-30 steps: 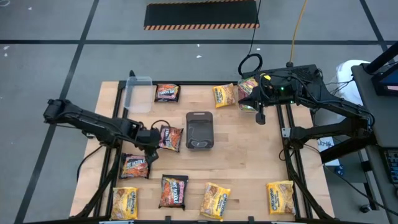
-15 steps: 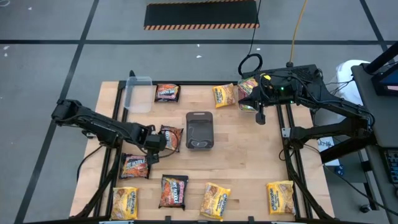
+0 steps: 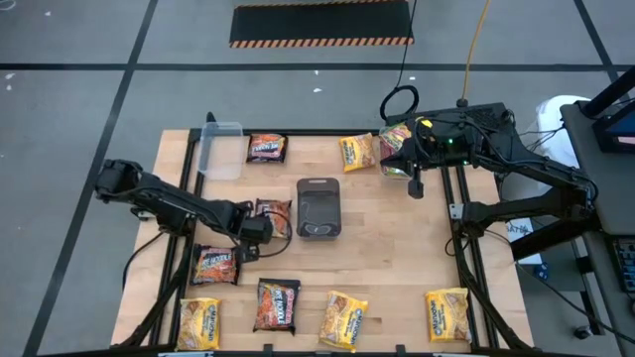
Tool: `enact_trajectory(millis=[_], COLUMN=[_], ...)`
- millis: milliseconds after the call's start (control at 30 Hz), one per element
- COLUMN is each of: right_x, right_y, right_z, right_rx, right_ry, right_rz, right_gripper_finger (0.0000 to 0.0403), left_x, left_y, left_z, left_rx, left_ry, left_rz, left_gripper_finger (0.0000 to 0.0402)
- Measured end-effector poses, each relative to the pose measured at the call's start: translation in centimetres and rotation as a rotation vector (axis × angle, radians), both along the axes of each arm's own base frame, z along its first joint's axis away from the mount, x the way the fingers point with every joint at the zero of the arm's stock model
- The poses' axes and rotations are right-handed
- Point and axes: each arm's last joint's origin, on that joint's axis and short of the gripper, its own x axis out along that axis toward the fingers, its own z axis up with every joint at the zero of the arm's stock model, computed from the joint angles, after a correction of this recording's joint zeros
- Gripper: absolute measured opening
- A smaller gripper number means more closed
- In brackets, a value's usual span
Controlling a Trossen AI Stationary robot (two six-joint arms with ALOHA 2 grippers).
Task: Sort Maruchan noodles
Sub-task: Put the middle right black noodle pack into the black bin
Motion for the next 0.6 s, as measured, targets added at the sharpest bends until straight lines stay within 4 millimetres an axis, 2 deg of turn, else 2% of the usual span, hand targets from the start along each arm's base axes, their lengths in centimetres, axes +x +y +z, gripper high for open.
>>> enact_trajectory(millis=[233, 333, 467, 600], right_x=[0.0, 0.0, 0.0, 0.0], right_y=[0.0, 0.0, 0.0, 0.0], right_z=[0.0, 0.0, 0.0, 0.0], right_rx=[-0.001, -0.001, -0.002, -0.004], right_ry=[-0.001, -0.002, -0.004, -0.004], right_rz=[-0.001, -0.001, -0.001, -0.001], right_gripper_finger=[0.0000, 0.0000, 0.0000, 0.0000], left_x=[0.7, 0.9, 0.9, 0.9], left_y=[-0.1, -0.2, -0.3, -0.3], left_z=[-1.5, -1.9, -1.9, -2.0], left_rx=[-0.001, -0.009, -0.028, -0.045], left_ry=[0.032, 0.046, 0.040, 0.038], left_rz=[0.054, 0.078, 0.108, 0.185], left_gripper_finger=[0.0089, 0.0064, 0.0012, 0.0004])
